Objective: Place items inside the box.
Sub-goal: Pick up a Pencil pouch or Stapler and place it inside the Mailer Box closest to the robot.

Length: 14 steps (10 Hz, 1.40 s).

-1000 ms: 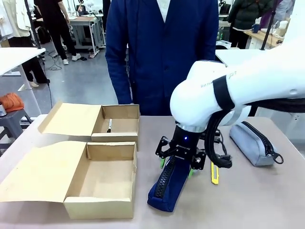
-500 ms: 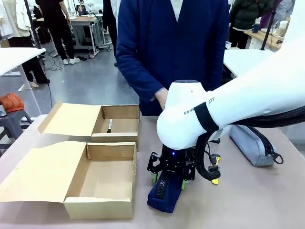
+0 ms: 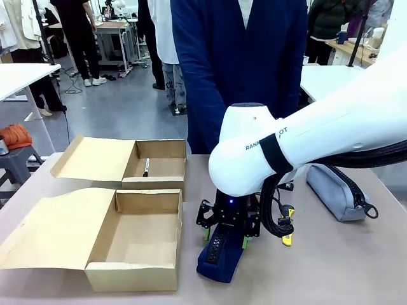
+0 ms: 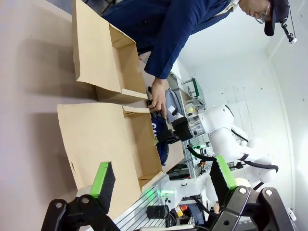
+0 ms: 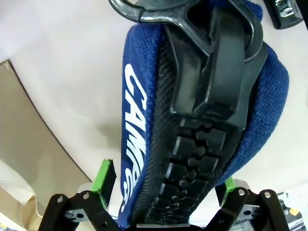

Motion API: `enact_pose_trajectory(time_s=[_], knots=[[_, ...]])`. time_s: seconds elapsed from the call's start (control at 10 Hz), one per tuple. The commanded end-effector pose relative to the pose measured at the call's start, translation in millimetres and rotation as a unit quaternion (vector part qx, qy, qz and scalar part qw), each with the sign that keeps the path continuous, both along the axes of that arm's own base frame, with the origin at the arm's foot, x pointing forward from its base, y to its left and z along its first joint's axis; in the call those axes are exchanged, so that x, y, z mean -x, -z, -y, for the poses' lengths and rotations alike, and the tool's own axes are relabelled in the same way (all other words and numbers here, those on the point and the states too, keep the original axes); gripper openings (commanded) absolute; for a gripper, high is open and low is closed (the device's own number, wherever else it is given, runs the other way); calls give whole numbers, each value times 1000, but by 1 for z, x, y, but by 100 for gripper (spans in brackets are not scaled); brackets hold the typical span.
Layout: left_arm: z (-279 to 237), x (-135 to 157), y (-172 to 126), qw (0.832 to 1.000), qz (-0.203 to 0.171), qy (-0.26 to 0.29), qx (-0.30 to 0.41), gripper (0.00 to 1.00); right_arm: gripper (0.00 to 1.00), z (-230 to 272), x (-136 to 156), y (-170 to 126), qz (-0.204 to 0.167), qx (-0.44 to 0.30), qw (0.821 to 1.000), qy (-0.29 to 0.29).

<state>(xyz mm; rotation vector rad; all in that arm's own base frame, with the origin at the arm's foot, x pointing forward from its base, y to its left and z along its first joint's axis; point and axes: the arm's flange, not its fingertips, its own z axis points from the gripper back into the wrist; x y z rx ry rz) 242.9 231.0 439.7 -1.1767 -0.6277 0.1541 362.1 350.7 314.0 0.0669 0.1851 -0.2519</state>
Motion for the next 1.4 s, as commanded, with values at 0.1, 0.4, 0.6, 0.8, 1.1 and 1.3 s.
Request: enact_pose_trajectory(time_s=[0.1,0.4,0.6,0.8,1.1,1.3], knots=[[0,0,-2,1000,15,1,5,100,86,0,1,-4,11,28,1000,-8],[0,0,-2,1000,15,1,5,100,0,1,2,-4,2,30,999,-15],[0,0,-2,1000,15,1,5,100,0,2,2,-4,1,31,999,-17],[0,0,-2,1000,15,1,5,100,0,3,1,-3,0,32,999,-16],[0,0,-2,1000,15,1,5,100,0,5,2,-1,-4,32,999,-19],[0,0,-2,1000,15,1,5,100,0,5,2,-2,-6,32,999,-23]])
